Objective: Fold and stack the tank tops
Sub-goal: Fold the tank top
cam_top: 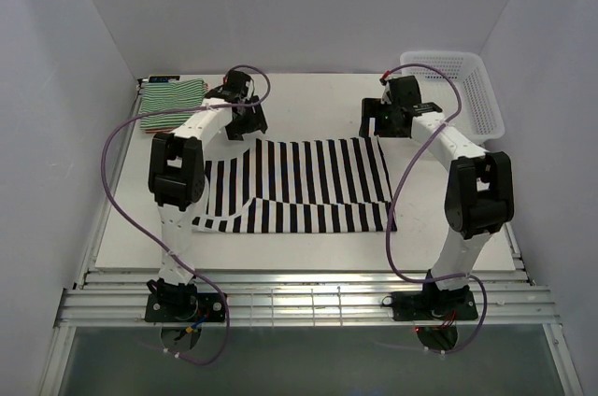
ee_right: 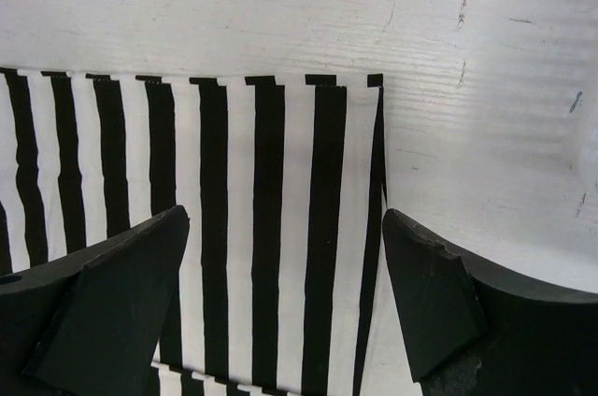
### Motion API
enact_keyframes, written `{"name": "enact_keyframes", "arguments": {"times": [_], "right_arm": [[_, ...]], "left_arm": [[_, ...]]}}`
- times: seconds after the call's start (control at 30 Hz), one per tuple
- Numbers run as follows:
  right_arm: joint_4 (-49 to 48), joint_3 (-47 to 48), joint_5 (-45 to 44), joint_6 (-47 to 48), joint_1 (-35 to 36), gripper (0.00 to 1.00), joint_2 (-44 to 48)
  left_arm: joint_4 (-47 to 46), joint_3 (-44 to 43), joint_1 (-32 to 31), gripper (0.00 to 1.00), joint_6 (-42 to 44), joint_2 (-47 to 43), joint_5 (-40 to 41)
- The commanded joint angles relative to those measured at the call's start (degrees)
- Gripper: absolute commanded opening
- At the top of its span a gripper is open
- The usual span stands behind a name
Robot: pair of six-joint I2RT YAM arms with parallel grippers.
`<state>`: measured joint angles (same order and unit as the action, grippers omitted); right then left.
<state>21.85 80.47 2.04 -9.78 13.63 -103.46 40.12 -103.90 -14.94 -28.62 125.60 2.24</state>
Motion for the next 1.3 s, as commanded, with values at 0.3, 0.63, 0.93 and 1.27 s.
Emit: {"name": "enact_keyframes", "arguments": {"times": [0.3, 0.63, 0.93, 1.27], "right_arm": [[-2.9, 6.0, -1.9, 0.5, 0.3, 0.90, -6.0], [-2.9, 7.2, -4.6, 0.8, 0.3, 0.90, -8.3], [-2.6, 9.9, -5.3, 1.2, 0.3, 0.90, -11.3], [-2.7, 15.1, -9.5, -1.5, 0.3, 0.92, -16.5]], "left_arm": [[-0.6, -2.8, 0.3, 0.55, 2.2, 5.4, 1.5], [-1.5, -1.6, 0.3, 0.43, 1.8, 5.4, 2.1], [-2.1, -1.3, 0.3, 0.00, 2.3, 5.7, -0.2], [-7.4, 4.8, 0.3, 0.00, 3.7, 1.2, 0.4]]}}
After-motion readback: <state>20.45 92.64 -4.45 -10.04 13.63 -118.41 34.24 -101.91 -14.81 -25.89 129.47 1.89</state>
